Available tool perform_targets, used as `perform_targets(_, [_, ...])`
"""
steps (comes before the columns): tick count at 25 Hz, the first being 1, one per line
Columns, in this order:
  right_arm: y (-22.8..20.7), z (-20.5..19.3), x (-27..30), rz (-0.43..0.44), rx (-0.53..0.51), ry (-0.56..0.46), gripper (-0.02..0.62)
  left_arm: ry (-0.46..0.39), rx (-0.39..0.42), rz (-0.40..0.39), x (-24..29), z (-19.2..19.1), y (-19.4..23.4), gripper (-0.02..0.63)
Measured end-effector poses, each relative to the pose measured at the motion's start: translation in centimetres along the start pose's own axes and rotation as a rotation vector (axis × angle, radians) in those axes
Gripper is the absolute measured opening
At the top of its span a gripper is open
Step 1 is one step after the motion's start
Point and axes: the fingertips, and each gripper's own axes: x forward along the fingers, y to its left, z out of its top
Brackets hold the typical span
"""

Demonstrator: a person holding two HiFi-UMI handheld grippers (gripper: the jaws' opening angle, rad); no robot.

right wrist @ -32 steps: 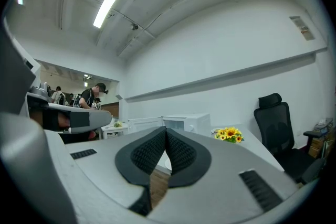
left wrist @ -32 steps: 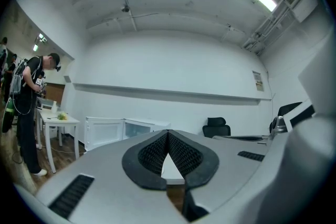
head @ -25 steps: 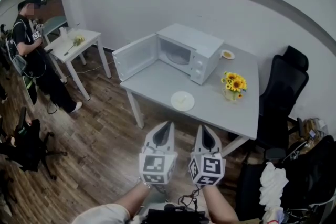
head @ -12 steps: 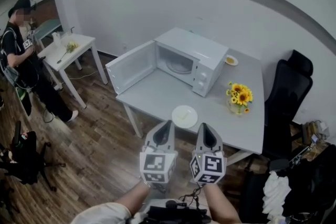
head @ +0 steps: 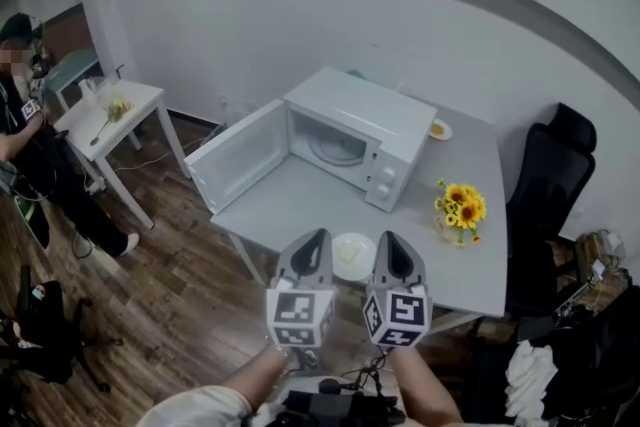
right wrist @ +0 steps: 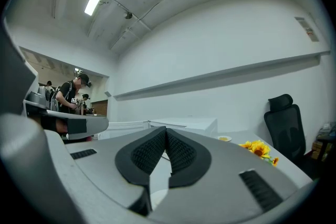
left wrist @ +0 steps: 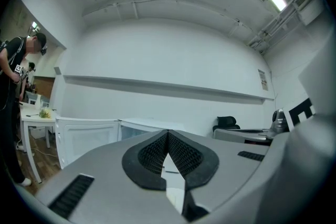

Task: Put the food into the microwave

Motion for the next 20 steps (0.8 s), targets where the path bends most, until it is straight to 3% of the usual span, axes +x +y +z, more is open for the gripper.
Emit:
perform_targets(12, [-1.5,0.3,5.5,-0.062,0.003,0.001,0.006,0.011,0.000,-0.056,6.3,0.2,2.0,0.009])
perform_targets(20, [-2.2,0.7,8.0,-0.037,-0.016,-0.009,0.006,0.007,0.004,-0.047,8.9,-0.1,2.0,0.009])
